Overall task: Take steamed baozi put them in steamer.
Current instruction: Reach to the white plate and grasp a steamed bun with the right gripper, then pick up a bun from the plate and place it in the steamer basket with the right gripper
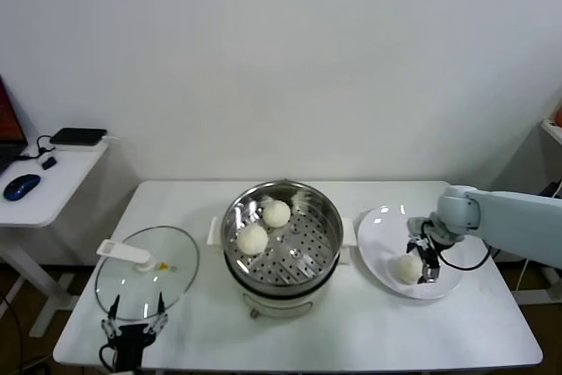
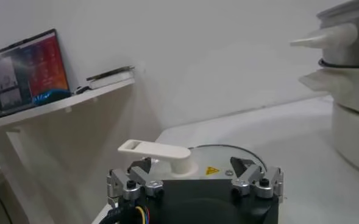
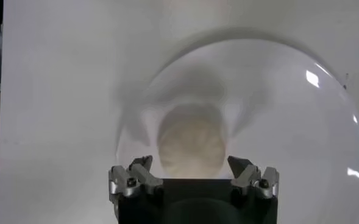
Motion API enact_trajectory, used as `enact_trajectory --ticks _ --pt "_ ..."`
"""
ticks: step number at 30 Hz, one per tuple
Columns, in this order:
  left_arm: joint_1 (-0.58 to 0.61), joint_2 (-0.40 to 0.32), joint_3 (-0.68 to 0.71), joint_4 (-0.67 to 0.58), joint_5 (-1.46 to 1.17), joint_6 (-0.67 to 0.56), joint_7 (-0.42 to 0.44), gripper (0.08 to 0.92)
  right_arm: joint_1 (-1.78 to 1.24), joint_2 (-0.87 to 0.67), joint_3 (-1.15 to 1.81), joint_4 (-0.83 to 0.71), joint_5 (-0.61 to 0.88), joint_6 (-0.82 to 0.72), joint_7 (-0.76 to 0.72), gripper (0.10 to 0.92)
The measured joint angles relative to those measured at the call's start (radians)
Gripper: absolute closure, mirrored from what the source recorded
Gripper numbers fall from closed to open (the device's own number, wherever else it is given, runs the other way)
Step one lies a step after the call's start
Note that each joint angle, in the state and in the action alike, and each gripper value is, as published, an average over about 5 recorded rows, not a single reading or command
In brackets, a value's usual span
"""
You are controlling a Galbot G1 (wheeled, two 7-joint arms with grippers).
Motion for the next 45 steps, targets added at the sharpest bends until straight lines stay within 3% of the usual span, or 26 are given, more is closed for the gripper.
enact_trajectory --ticks 7,11,19,26,37,45 --pt "0.000 0.000 0.001 -0.003 0.000 0.001 0.000 0.177 -0.005 0.010 0.006 -0.010 -0.002 0.001 -0.001 0.420" --pt "0.001 0.000 0.000 -0.004 0.000 0.001 0.000 0.177 -0.003 0.009 0.006 -0.007 -0.002 0.002 -0.002 0.470" --pt "0.010 0.000 -0.001 -0.015 0.000 0.001 0.000 0.177 0.079 0.002 -0.036 0.028 0.008 0.035 -0.035 0.490" --pt "0.026 0.000 -0.005 -0.016 0.004 -0.004 0.000 0.177 0.279 0.042 -0.104 0.072 0.066 0.155 -0.119 0.495" --pt "0.027 0.000 0.000 -0.021 0.018 -0.008 -0.001 0.177 0.556 0.164 -0.102 0.197 0.153 0.374 -0.241 0.508" --pt "0.023 0.000 -0.004 -0.028 0.017 -0.009 -0.003 0.177 0.614 0.301 -0.065 0.271 0.130 0.487 -0.264 0.509"
